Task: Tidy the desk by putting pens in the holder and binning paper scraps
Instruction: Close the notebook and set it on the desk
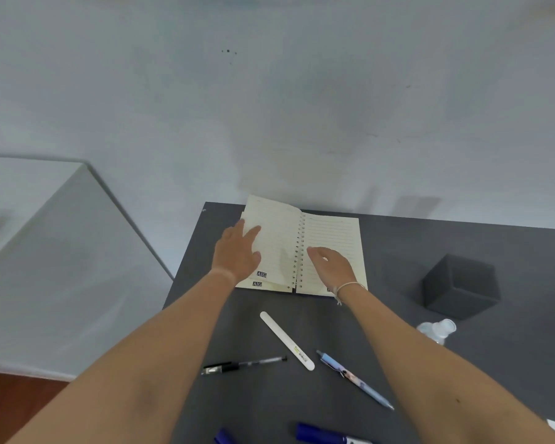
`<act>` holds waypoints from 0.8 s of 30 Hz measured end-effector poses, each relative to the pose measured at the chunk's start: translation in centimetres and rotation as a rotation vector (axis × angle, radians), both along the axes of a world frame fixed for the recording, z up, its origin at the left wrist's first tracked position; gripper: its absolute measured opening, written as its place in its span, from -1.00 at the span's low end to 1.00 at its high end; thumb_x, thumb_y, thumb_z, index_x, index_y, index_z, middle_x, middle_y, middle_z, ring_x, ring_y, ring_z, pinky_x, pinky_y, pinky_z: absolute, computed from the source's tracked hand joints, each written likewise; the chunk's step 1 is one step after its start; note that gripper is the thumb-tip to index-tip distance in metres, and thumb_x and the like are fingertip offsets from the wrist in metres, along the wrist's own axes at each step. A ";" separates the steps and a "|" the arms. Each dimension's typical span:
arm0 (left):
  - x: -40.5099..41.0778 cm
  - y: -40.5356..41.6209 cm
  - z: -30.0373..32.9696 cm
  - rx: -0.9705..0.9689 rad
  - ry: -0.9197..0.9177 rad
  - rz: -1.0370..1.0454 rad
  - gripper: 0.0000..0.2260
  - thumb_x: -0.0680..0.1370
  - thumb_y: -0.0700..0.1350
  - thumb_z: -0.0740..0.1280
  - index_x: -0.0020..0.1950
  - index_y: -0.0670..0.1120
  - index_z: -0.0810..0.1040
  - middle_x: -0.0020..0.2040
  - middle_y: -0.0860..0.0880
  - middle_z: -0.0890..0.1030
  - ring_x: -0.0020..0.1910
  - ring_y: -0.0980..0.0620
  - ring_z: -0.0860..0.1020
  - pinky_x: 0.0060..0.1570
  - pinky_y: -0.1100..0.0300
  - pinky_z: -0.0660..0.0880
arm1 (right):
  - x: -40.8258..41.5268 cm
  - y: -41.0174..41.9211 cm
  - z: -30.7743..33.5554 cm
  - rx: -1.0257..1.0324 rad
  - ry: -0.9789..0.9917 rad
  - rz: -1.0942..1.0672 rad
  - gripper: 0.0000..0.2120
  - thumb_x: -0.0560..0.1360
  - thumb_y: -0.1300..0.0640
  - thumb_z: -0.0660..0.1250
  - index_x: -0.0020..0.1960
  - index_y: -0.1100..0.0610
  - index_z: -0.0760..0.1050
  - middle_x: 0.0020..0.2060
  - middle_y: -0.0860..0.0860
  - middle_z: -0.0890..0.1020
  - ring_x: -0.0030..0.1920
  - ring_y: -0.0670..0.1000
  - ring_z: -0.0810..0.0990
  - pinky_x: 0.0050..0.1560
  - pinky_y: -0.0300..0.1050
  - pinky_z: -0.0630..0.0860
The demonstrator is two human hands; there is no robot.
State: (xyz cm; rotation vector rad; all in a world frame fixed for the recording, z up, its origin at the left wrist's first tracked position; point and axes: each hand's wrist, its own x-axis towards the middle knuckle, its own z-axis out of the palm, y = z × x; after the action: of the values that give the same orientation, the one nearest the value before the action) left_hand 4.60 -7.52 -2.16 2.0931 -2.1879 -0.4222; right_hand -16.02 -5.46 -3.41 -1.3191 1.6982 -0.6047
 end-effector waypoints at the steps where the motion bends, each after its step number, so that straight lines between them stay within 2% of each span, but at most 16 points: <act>1: -0.3 0.1 -0.3 -0.005 -0.076 -0.058 -0.49 0.55 -0.02 0.18 0.49 0.06 0.15 0.56 -0.08 0.05 0.49 -0.17 0.09 0.41 -0.03 0.19 | -0.3 0.0 -0.3 -0.002 0.028 -0.003 -0.60 0.50 -0.17 0.11 0.19 0.02 0.50 0.19 -0.09 0.51 0.22 0.03 0.47 0.19 0.00 0.43; 4: -0.9 0.4 -1.3 0.070 -0.180 -0.175 -0.50 0.56 -0.02 0.14 0.50 0.07 0.13 0.57 -0.06 0.00 0.53 -0.15 0.02 0.47 -0.04 0.10 | -1.0 0.1 -1.0 -0.008 0.135 0.021 -0.59 0.50 -0.15 0.14 0.28 -0.01 0.44 0.35 -0.05 0.42 0.30 0.05 0.42 0.30 0.02 0.39; 7: -1.3 0.8 -2.1 0.188 -0.122 -0.242 -0.52 0.58 -0.04 0.12 0.50 0.06 0.14 0.57 -0.04 0.02 0.53 -0.11 0.04 0.46 -0.03 0.14 | -1.5 0.3 -1.8 -0.043 0.258 0.102 -0.59 0.52 -0.11 0.14 0.31 0.01 0.40 0.37 -0.03 0.40 0.36 0.04 0.34 0.38 -0.02 0.27; 12: -1.5 1.6 -3.0 0.286 -0.022 -0.235 -0.53 0.59 -0.05 0.09 0.50 0.06 0.13 0.57 0.00 0.07 0.52 -0.10 0.08 0.45 -0.02 0.14 | -1.9 0.7 -3.0 -0.052 0.434 0.204 -0.59 0.54 -0.07 0.12 0.33 0.05 0.38 0.39 -0.01 0.36 0.38 0.06 0.29 0.37 -0.02 0.23; 24: 0.1 2.7 -3.4 0.330 -0.045 -0.192 -0.54 0.59 -0.02 0.07 0.50 0.07 0.12 0.57 0.01 0.03 0.53 -0.05 0.03 0.44 -0.07 0.18 | -2.2 1.7 -3.0 -0.062 0.563 0.255 -0.59 0.54 -0.02 0.13 0.35 0.07 0.36 0.43 0.02 0.30 0.41 0.07 0.27 0.38 0.01 0.24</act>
State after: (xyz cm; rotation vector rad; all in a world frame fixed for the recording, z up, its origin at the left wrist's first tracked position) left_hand 4.72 -4.78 -5.56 2.0597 -2.5042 -0.8111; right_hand -18.23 -3.75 -6.44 -1.8366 1.9085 -0.1383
